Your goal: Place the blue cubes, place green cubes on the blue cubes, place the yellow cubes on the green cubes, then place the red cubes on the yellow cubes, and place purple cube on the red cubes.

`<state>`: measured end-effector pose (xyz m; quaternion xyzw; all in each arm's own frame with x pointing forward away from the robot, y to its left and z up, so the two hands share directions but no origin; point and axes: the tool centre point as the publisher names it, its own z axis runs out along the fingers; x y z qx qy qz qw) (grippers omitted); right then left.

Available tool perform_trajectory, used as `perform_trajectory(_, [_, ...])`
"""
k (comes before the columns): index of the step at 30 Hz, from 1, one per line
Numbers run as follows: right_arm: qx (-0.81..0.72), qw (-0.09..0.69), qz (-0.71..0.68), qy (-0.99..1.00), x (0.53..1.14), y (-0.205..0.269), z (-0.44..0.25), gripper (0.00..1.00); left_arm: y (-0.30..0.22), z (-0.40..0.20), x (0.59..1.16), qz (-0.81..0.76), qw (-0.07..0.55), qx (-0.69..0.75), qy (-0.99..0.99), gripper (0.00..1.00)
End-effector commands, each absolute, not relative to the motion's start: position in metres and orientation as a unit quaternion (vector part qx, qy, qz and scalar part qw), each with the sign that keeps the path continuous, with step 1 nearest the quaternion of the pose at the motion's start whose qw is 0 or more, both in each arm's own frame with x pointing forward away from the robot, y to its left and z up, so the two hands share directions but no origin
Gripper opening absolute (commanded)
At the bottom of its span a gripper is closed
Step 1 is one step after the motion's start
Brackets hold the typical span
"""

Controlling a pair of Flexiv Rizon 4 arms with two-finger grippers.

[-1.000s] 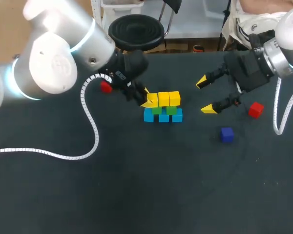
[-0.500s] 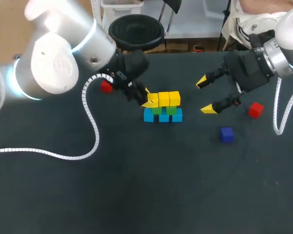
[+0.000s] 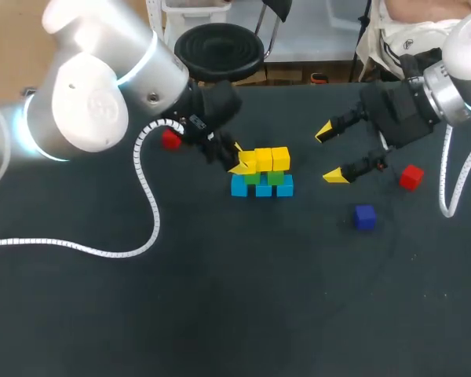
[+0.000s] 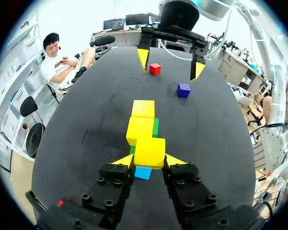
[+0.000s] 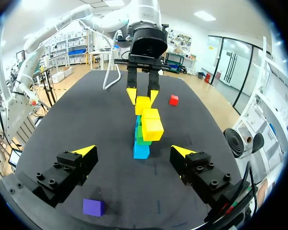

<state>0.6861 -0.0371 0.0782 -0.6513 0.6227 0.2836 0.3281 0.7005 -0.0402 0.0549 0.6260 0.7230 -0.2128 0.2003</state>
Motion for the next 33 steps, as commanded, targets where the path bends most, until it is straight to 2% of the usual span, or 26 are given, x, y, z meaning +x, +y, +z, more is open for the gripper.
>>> perform_trajectory(1, [-0.651, 0.329, 0.283, 0.622, 0.6856, -0.0374, 0.0782, 1.0, -0.0415, 0.0548, 0.7038, -0.211, 0.195, 0.626, 0.725, 0.0])
perform_trajectory(33, [-0.651, 0.329, 0.283, 0.622, 0.6856, -0.0374, 0.0782, 1.0, -0.0427, 0.0529, 0.7055, -0.213, 0.192, 0.622, 0.728, 0.0])
